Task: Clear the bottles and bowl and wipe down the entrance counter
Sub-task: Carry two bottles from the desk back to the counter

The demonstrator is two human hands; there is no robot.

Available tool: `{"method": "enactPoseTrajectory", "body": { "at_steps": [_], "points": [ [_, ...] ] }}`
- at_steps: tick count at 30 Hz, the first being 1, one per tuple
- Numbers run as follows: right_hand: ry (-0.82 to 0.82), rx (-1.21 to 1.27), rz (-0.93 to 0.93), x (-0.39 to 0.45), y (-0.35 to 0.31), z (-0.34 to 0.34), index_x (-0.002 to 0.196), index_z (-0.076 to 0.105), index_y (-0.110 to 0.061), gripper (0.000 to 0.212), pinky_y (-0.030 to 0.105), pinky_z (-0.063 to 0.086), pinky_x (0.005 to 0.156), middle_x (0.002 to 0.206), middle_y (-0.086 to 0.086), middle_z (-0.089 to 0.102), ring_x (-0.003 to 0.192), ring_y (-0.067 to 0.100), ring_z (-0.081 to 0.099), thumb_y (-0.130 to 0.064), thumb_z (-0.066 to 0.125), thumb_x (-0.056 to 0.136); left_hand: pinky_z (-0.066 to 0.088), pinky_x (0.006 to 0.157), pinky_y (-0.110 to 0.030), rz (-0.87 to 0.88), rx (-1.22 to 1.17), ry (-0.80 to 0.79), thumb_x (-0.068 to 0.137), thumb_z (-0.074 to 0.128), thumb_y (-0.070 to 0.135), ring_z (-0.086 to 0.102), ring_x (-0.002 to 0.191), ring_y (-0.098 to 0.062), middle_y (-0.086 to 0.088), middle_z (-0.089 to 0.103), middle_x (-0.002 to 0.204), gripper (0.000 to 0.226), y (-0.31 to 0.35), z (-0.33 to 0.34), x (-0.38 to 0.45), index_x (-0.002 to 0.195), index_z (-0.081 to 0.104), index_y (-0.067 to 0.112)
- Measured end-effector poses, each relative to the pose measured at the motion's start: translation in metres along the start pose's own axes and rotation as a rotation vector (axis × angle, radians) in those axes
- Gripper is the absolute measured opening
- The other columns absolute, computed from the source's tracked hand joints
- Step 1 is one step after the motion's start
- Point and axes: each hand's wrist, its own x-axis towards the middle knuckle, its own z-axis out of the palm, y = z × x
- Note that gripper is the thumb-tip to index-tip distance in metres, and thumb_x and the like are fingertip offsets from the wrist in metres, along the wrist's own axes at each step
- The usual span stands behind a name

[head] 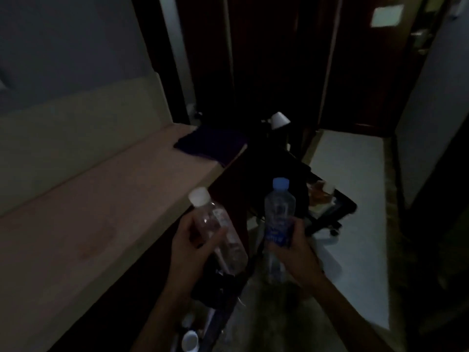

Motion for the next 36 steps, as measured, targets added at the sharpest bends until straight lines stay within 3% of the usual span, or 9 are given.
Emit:
{"method": "enactPoseTrajectory", "body": {
  "at_steps": [2, 4, 8, 14, 18, 21, 24, 29, 36],
  "points": [
    [-0.085, 0.015, -0.106, 0.077, -0.042, 0.009, 0.115, 0.036, -0.024, 0.060, 0.031, 0.053, 0.076, 0.106, -0.007, 0.056, 0.091, 0.011, 0.063, -0.003, 0.075, 0.075, 0.055, 0.084, -0.027, 0.052, -0.008, 0.066, 0.078, 0.080, 0.024, 0.068, 0.103, -0.013, -0.004, 0.071, 0.112, 0.045, 0.032, -0.001, 0.052, 0.118, 0.063, 0.016],
    [-0.161, 0.027, -0.199, 0.147, -0.079, 0.026, 0.110, 0.037, -0.025, 0.058, 0.023, 0.052, 0.075, 0.105, -0.006, 0.056, 0.088, 0.001, 0.063, -0.012, 0.079, 0.072, 0.053, 0.075, -0.014, 0.107, 0.022, 0.135, 0.081, 0.074, 0.013, 0.067, 0.096, -0.006, -0.001, 0.071, 0.105, 0.037, 0.057, -0.008, 0.104, 0.115, 0.063, 0.010],
    [-0.275, 0.095, -0.338, 0.250, -0.141, 0.076, 0.114, 0.039, -0.019, 0.049, 0.027, 0.053, 0.083, 0.106, -0.008, 0.056, 0.095, 0.006, 0.063, -0.029, 0.075, 0.082, 0.054, 0.073, -0.017, 0.195, 0.123, 0.281, 0.077, 0.080, 0.023, 0.065, 0.094, -0.011, -0.004, 0.069, 0.103, 0.039, 0.079, -0.041, 0.203, 0.110, 0.062, 0.010],
    [-0.275, -0.012, -0.488, 0.389, -0.162, 0.164, 0.109, 0.045, -0.025, 0.049, 0.033, 0.053, 0.085, 0.109, 0.003, 0.058, 0.099, 0.017, 0.060, -0.044, 0.076, 0.077, 0.051, 0.066, -0.015, 0.240, 0.368, 0.467, 0.082, 0.077, 0.028, 0.065, 0.095, -0.003, 0.006, 0.067, 0.104, 0.032, 0.049, -0.097, 0.322, 0.109, 0.062, 0.023],
    [-0.425, -0.029, -0.494, 0.461, -0.177, 0.211, 0.116, 0.044, -0.024, 0.052, 0.011, 0.045, 0.078, 0.107, -0.009, 0.057, 0.097, 0.004, 0.059, -0.031, 0.079, 0.078, 0.052, 0.067, -0.017, 0.196, 0.461, 0.532, 0.080, 0.078, 0.032, 0.065, 0.089, 0.001, 0.014, 0.068, 0.098, 0.028, 0.006, -0.122, 0.388, 0.103, 0.062, 0.030],
    [-0.472, -0.074, -0.525, 0.502, -0.185, 0.239, 0.113, 0.043, -0.020, 0.046, 0.012, 0.046, 0.071, 0.101, -0.004, 0.056, 0.087, -0.002, 0.056, -0.020, 0.077, 0.081, 0.057, 0.076, -0.033, 0.160, 0.468, 0.612, 0.076, 0.079, 0.041, 0.065, 0.097, -0.012, 0.004, 0.064, 0.107, 0.037, -0.024, -0.135, 0.430, 0.106, 0.058, 0.035],
    [-0.503, -0.066, -0.531, 0.531, -0.178, 0.264, 0.116, 0.046, -0.010, 0.046, 0.006, 0.046, 0.073, 0.107, 0.005, 0.058, 0.093, 0.006, 0.059, -0.010, 0.076, 0.081, 0.057, 0.079, -0.039, 0.146, 0.530, 0.658, 0.071, 0.078, 0.043, 0.064, 0.094, -0.014, 0.003, 0.062, 0.102, 0.034, -0.039, -0.132, 0.456, 0.095, 0.054, 0.044],
    [-0.542, -0.027, -0.516, 0.559, -0.158, 0.293, 0.114, 0.044, -0.017, 0.050, 0.001, 0.043, 0.075, 0.104, -0.005, 0.056, 0.107, 0.017, 0.057, -0.006, 0.078, 0.078, 0.051, 0.076, -0.037, 0.150, 0.634, 0.708, 0.074, 0.077, 0.030, 0.057, 0.086, -0.010, 0.001, 0.053, 0.095, 0.031, -0.052, -0.120, 0.477, 0.094, 0.055, 0.020],
    [-0.506, -0.017, -0.491, 0.559, -0.147, 0.301, 0.120, 0.045, -0.022, 0.063, 0.025, 0.050, 0.087, 0.112, -0.006, 0.058, 0.102, 0.009, 0.059, -0.028, 0.084, 0.071, 0.053, 0.079, -0.039, 0.141, 0.737, 0.777, 0.074, 0.080, 0.019, 0.060, 0.095, -0.022, -0.009, 0.058, 0.103, 0.043, -0.055, -0.099, 0.481, 0.107, 0.053, 0.020]
  ]
}}
